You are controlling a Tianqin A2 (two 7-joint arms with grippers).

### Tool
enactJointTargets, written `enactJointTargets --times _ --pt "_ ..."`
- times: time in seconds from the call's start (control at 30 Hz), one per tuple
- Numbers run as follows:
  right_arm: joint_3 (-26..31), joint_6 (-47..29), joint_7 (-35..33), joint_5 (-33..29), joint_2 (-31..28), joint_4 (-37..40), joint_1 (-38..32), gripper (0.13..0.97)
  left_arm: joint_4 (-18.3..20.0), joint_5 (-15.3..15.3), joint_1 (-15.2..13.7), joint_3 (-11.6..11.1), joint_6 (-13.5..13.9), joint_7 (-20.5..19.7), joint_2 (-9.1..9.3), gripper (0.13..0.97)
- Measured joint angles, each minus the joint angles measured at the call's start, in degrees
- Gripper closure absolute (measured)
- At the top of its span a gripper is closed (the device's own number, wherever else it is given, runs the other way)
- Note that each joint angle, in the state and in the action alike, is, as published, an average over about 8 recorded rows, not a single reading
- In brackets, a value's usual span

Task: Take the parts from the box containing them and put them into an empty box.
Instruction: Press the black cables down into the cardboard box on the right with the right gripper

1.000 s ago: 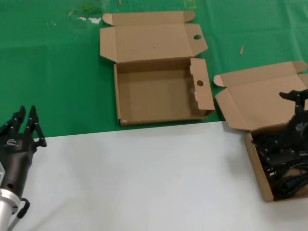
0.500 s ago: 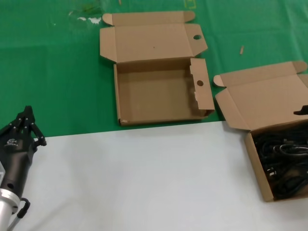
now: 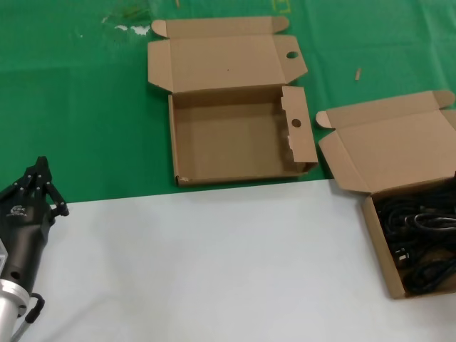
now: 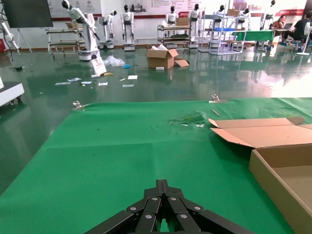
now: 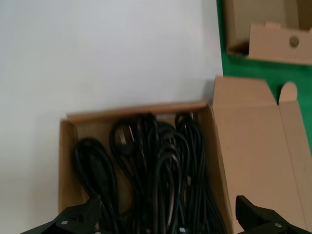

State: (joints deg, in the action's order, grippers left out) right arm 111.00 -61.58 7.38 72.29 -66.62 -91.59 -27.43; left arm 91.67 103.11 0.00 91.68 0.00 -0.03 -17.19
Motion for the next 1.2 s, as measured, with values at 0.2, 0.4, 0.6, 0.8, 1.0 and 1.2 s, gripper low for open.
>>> enactJointTargets --times 0.2,0.4,0.6,0.8,1.0,1.2 --pt "0.8 -0.9 -1.5 -3.3 2.3 2.5 -2.0 0.154 0.0 0.0 0.0 0.0 0.0 0.0 0.00 0.957" --pt "0.8 -2.0 -1.1 -4.6 3.4 2.8 -2.4 0.212 0.0 0.0 0.0 0.0 0.0 0.0 0.00 0.957" --pt "0.6 -2.9 -0.7 -5.1 3.7 2.6 -2.2 0.246 0.0 0.0 0.0 0.0 0.0 0.0 0.00 0.957" --pt "0.3 -3.3 -1.0 -5.7 3.7 2.7 -2.0 0.345 0.0 0.0 0.0 0.0 0.0 0.0 0.00 0.957" --pt "-0.1 -3.2 -1.5 -6.0 3.8 2.9 -1.7 0.458 0.0 0.0 0.0 0.0 0.0 0.0 0.00 0.957" --pt "-0.5 -2.4 -1.9 -5.9 3.9 2.9 -0.7 0.620 0.0 0.0 0.0 0.0 0.0 0.0 0.00 0.957"
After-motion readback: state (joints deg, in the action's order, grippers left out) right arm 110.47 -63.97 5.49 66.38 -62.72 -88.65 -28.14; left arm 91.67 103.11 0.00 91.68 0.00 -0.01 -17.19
